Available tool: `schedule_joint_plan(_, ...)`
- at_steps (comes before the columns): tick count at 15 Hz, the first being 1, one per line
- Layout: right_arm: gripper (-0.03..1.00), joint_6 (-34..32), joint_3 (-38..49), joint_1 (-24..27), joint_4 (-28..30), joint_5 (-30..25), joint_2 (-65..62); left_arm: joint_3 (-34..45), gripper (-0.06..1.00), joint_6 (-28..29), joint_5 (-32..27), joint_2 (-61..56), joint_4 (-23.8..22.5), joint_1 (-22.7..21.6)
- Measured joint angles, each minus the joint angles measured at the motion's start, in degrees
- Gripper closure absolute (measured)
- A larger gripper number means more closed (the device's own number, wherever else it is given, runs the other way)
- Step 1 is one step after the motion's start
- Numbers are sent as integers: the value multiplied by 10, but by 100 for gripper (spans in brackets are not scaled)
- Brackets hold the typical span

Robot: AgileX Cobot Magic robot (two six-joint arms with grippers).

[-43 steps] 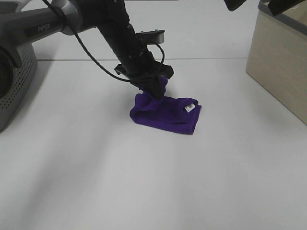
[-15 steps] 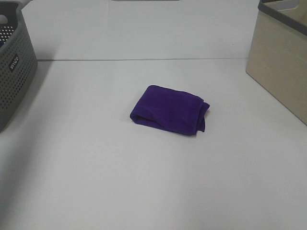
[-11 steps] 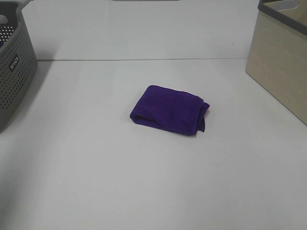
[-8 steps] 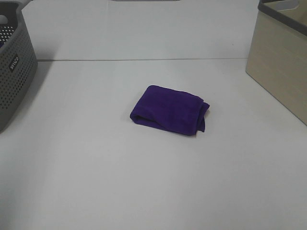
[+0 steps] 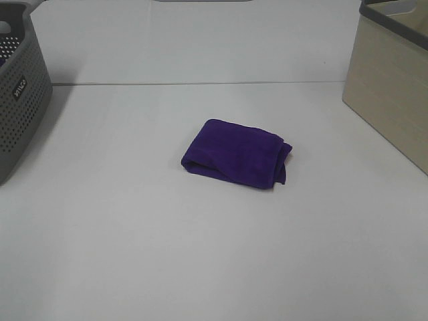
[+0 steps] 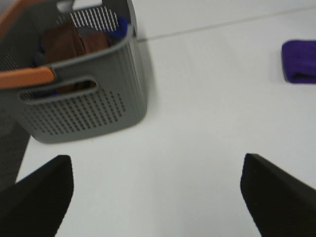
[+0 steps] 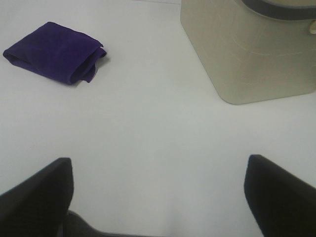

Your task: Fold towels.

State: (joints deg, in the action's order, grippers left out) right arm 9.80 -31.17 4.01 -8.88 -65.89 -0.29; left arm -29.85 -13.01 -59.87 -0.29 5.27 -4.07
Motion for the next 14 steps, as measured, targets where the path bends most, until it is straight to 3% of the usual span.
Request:
schedule_joint_plan(3, 6, 0, 23, 0, 0, 45, 0, 9, 10, 23, -3, 0, -1, 1)
schedule_joint_plan(14, 6, 0, 24, 0, 0, 48, 0, 10, 11, 37, -3, 0, -3, 1)
